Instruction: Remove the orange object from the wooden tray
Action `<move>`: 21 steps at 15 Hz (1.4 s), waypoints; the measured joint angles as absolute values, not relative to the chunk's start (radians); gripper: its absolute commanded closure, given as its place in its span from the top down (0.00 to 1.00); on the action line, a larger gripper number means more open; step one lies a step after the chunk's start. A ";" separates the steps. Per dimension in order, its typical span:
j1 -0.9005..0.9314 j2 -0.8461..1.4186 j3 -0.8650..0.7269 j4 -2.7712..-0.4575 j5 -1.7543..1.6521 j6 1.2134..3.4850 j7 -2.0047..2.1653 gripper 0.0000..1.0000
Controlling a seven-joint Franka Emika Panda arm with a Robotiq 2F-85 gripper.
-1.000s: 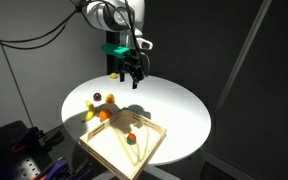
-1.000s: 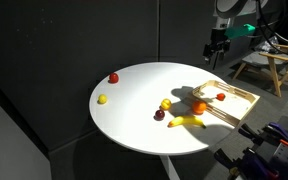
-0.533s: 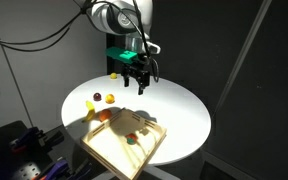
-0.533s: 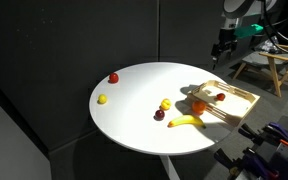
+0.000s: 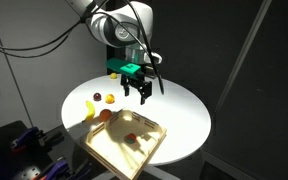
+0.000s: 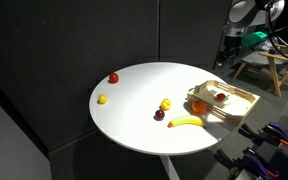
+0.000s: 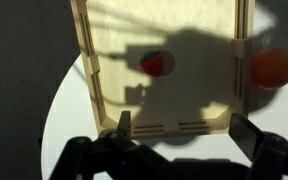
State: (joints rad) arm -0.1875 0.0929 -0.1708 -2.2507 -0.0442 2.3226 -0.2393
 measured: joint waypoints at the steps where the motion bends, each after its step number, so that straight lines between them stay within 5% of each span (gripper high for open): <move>1: -0.188 0.099 -0.173 -2.260 -0.044 2.339 -0.243 1.00; 21: -0.192 0.406 -0.182 -2.272 -0.045 2.596 -0.216 1.00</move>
